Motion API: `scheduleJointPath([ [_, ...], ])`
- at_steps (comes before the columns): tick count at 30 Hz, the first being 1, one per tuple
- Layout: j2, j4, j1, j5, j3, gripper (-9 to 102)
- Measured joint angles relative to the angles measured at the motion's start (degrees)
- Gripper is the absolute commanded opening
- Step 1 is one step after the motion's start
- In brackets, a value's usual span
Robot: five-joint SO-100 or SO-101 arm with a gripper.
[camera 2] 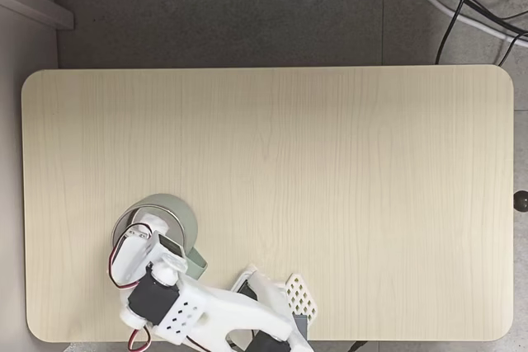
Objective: Grasp a dressing and put it in the cup.
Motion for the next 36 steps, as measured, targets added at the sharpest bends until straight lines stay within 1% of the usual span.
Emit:
scheduleJointPath([
  [24, -6.3, 0.0, -1.7, 0.7, -2.5, 32],
  [36, -5.7, 0.0, -1.7, 1.1, -2.8, 32],
])
